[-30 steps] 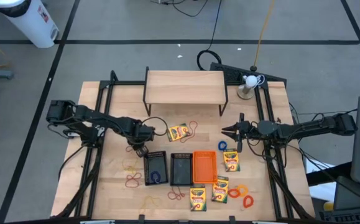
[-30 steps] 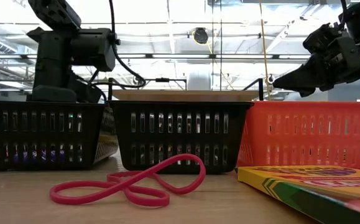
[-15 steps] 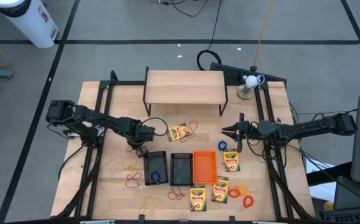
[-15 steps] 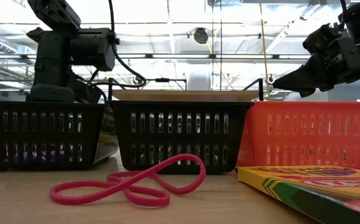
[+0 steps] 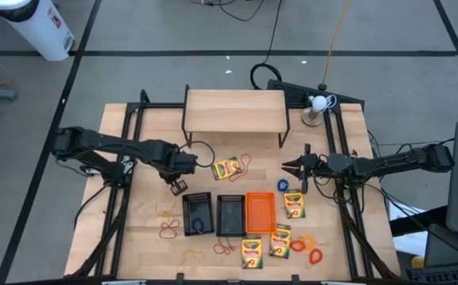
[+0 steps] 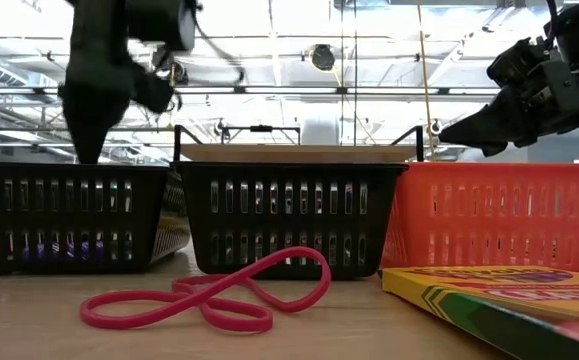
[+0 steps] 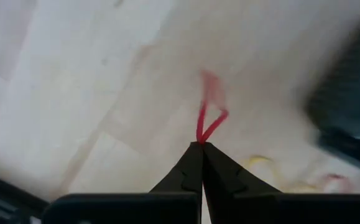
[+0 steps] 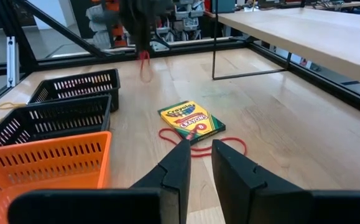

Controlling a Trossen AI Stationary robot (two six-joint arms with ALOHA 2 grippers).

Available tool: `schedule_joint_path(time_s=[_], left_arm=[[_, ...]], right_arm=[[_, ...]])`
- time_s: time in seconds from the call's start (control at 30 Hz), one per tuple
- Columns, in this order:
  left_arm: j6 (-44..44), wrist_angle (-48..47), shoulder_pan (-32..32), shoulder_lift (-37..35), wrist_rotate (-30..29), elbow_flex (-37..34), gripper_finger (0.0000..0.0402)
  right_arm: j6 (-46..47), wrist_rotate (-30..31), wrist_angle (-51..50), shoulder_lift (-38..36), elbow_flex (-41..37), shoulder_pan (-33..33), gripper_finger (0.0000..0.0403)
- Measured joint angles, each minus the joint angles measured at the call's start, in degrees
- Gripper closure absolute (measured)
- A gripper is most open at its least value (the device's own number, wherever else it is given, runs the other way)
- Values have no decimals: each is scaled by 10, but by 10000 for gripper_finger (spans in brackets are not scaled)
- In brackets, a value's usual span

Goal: Pick & Place Office Desk Supplies
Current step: Put the red rubber band into the orange bin

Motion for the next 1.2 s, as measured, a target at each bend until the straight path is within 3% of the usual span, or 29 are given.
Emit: schedule_joint_path(time_s=[0.27,0.47,0.73,0.93,1.07,1.2], left_arm=[[4,-9,-42,-2,63,110,401],[4,7,-71,-2,47,170,401],[66,154,-75,-2,48,184,401],[125,258,-74,11,11,184,401],[161,299,-67,17,0,185,402],[198,328,-56,22,-35,185,402]], right_arm=[[4,0,-24,0,0,0,344],[4,-1,-25,0,0,0,344],[9,-6,-13,0,0,0,344],[6,-106,82,0,0,0,344],[-3,-112,193,4,0,0,344],[-24,-157,265,18,12,0,344]])
